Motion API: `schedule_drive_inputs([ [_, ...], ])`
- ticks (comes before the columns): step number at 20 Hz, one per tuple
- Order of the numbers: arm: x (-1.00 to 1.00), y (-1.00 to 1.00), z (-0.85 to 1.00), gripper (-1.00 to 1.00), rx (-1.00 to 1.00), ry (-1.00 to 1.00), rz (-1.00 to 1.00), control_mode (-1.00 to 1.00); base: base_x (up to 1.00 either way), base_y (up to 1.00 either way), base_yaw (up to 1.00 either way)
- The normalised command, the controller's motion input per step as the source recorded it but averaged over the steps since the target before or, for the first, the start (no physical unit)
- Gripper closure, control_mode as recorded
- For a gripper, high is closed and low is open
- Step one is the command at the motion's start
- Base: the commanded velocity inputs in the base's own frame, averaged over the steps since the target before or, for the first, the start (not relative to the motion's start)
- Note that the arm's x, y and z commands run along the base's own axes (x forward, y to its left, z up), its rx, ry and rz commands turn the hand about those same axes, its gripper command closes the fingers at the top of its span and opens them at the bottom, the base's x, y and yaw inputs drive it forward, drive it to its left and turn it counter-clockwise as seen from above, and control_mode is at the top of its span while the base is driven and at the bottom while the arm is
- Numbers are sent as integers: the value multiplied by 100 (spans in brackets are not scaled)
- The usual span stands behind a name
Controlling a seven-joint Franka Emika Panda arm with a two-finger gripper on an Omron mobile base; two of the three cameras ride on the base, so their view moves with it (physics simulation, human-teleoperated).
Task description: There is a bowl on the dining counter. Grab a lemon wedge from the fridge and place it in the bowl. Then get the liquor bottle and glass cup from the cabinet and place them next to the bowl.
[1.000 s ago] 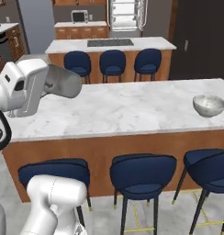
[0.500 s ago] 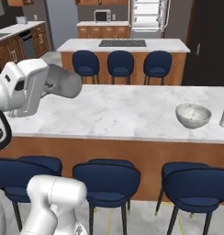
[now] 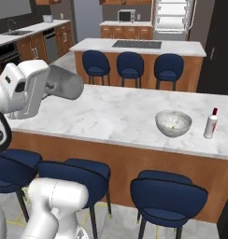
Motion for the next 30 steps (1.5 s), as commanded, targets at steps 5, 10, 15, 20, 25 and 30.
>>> schedule_drive_inputs([
  [5,14,-15,-4,100,3,0,5,-100,40,-60,22],
  [10,95,-55,-31,100,14,10,22,-100,0,0,0],
  [15,99,-33,-50,100,10,19,20,-100,0,0,0],
  [20,89,-4,-54,100,3,26,16,-100,0,0,0],
  [25,57,0,-48,100,0,26,14,-100,0,0,0],
  [30,42,0,-42,100,-1,25,8,-100,0,0,0],
])
